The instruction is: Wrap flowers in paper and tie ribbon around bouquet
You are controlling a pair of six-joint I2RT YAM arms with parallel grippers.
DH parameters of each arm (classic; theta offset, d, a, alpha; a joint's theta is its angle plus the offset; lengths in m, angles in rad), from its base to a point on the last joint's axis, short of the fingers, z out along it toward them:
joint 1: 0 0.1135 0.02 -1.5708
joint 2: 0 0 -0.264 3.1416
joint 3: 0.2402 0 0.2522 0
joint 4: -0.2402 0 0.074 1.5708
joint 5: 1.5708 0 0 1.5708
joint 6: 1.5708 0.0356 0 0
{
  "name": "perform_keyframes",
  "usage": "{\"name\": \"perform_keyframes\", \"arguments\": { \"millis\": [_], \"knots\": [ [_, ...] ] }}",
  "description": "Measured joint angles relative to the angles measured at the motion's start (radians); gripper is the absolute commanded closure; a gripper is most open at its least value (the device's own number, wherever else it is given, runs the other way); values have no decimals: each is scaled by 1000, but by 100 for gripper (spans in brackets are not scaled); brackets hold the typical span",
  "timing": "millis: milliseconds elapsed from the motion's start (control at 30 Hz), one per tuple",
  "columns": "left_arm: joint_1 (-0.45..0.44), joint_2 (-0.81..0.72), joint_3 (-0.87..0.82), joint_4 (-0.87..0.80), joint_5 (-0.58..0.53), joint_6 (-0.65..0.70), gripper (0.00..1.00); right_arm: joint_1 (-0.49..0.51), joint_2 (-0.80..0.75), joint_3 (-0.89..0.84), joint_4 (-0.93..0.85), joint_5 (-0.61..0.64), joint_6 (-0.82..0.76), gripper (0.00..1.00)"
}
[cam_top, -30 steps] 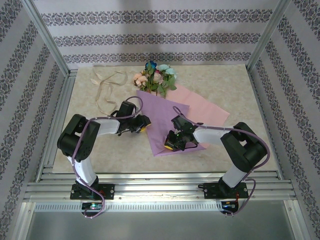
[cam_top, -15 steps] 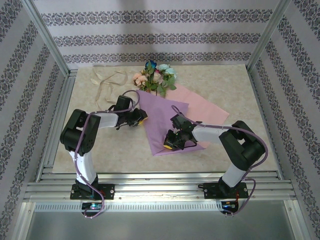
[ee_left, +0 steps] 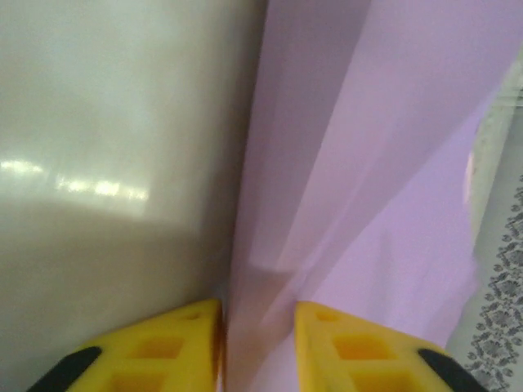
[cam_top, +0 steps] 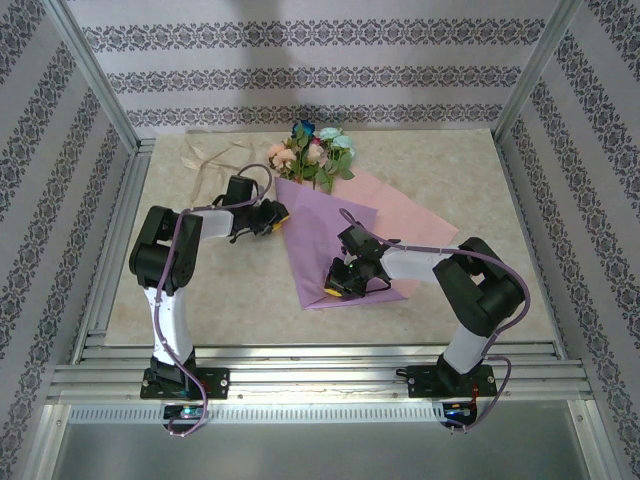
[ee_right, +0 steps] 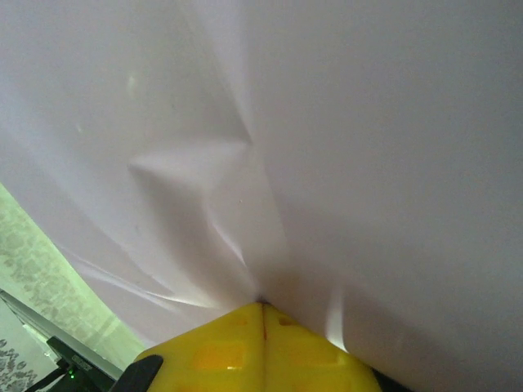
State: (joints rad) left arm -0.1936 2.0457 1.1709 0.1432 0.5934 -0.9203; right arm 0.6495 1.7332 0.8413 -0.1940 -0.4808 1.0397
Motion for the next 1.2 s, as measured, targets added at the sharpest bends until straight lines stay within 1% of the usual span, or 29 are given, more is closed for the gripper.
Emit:
{"name": "perform_keyframes", "arguments": {
  "millis": [67,100,233,267,400,433,467,500,533,567,667,700,767,800,900,933,967,1000,1067,1100,1133,1167,1200],
  "knots": [
    [14,25,36,3,-9,0,68,-2,3,5,-5,-3,-1,100],
    [20,41,53,3,-9,-2,73,-5,6,8,-9,-8,-1,100],
    [31,92,101,2,-2,-4,98,-7,11,16,-22,-15,-9,100],
    [32,102,109,2,5,-8,100,-8,13,18,-24,-16,-12,100],
    [39,105,113,0,10,-12,100,-13,21,26,-32,-30,-24,100],
    [39,105,113,0,10,-12,95,-15,22,27,-35,-31,-26,100],
    [39,105,115,-1,10,-12,84,-16,23,28,-36,-34,-27,100],
    [39,107,119,0,13,-15,77,-18,24,29,-37,-38,-29,100],
    [41,108,130,0,24,-23,74,-19,25,29,-37,-41,-31,100],
    [41,112,143,4,16,-25,73,-19,26,29,-37,-43,-33,100],
    [60,146,192,21,4,-28,75,-20,26,30,-38,-45,-42,100],
    [68,158,205,21,16,-33,79,-20,27,31,-38,-45,-45,100],
    [72,172,220,22,20,-38,97,-23,28,31,-39,-49,-45,100],
    [73,185,234,23,13,-39,100,-26,30,32,-41,-56,-46,100],
    [78,203,254,19,19,-42,100,-26,33,35,-39,-60,-49,100],
    [77,207,259,19,20,-42,91,-26,36,39,-39,-61,-50,100],
    [77,211,264,18,24,-43,80,-26,38,40,-40,-63,-52,100],
    [78,212,268,19,32,-48,76,-26,39,40,-40,-63,-52,100],
    [80,219,301,20,23,-50,73,-26,39,42,-40,-63,-53,100],
    [82,227,319,20,14,-50,73,-26,39,42,-41,-64,-53,100],
    [85,236,338,20,11,-49,80,-26,40,42,-41,-64,-53,100],
    [89,248,355,19,7,-47,93,-26,40,42,-41,-64,-53,100],
    [92,258,369,18,5,-47,100,-27,40,42,-41,-64,-53,100]
  ]
}}
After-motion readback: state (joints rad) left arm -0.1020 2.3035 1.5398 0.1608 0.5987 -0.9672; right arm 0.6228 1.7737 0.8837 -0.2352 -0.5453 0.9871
